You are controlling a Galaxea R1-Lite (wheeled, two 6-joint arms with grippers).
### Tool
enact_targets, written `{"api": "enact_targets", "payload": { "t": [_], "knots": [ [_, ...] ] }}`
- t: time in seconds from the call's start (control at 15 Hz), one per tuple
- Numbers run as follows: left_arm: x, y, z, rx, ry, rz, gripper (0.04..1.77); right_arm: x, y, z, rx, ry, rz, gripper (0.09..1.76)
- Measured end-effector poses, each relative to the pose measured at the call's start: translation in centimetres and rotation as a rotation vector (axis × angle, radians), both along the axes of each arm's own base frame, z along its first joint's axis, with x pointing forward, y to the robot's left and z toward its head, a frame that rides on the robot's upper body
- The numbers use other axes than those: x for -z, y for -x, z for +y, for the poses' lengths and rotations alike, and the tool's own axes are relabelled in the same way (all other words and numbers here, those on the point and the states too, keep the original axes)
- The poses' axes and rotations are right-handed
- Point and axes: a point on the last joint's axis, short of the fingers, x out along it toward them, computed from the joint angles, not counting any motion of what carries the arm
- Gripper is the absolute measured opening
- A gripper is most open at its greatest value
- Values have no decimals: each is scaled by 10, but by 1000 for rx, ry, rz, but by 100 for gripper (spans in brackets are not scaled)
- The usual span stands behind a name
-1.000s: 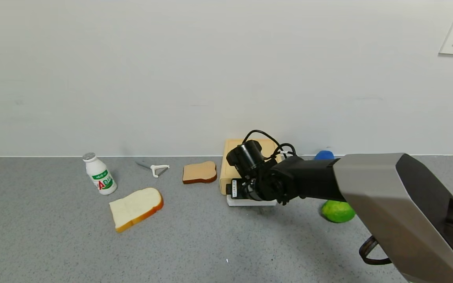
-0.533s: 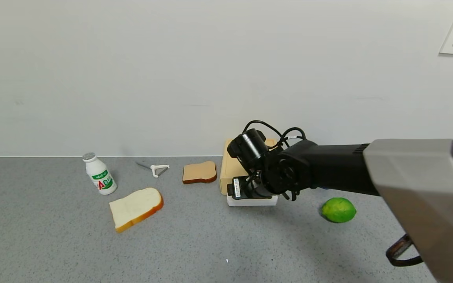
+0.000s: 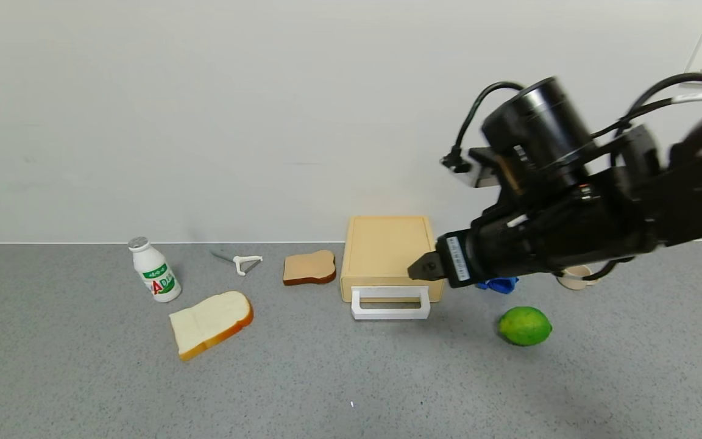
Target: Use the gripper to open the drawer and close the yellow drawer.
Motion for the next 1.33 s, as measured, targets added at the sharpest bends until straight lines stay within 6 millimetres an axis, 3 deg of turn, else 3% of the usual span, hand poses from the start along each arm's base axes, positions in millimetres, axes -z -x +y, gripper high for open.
{"api": "enact_targets", "payload": {
  "t": [0.27, 0.53, 1.07, 1.33],
  "knots": [
    [0, 0, 0, 0, 0, 0, 172, -34, 63, -70, -70, -34, -89, 171],
    [0, 0, 0, 0, 0, 0, 172, -43, 125, -120, -61, -75, -179, 171],
    [0, 0, 0, 0, 0, 0, 172, -16, 230, -203, 259, -81, -434, 171],
    [0, 0, 0, 0, 0, 0, 172, -7, 275, -220, 481, -100, -573, 171]
  ]
}}
